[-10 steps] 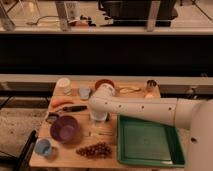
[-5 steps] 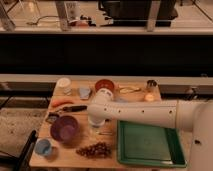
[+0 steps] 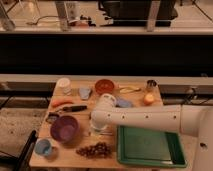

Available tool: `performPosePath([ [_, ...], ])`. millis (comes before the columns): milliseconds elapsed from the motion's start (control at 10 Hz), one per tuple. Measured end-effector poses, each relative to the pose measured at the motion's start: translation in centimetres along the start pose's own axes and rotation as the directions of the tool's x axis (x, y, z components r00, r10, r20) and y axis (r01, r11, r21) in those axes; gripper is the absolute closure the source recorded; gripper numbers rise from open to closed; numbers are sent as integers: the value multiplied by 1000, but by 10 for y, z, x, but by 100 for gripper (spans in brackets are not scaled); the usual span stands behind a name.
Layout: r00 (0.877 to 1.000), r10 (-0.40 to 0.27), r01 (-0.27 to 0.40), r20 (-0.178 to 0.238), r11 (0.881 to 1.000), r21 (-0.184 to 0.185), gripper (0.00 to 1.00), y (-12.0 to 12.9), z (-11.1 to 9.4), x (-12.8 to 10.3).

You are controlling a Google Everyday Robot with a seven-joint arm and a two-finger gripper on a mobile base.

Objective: Place fork in tray

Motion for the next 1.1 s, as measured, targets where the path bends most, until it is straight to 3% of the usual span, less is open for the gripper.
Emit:
performPosePath([
  [200,1000,0,0,4,1000,11,24,-4,1,8],
  [400,1000,-4,4,8,1000,16,35,-7,2,10],
  [800,1000,-13,12,23,1000,12,38,-13,8,7],
  [1100,999,-16,16,38,1000,3,51,-18,17,7],
])
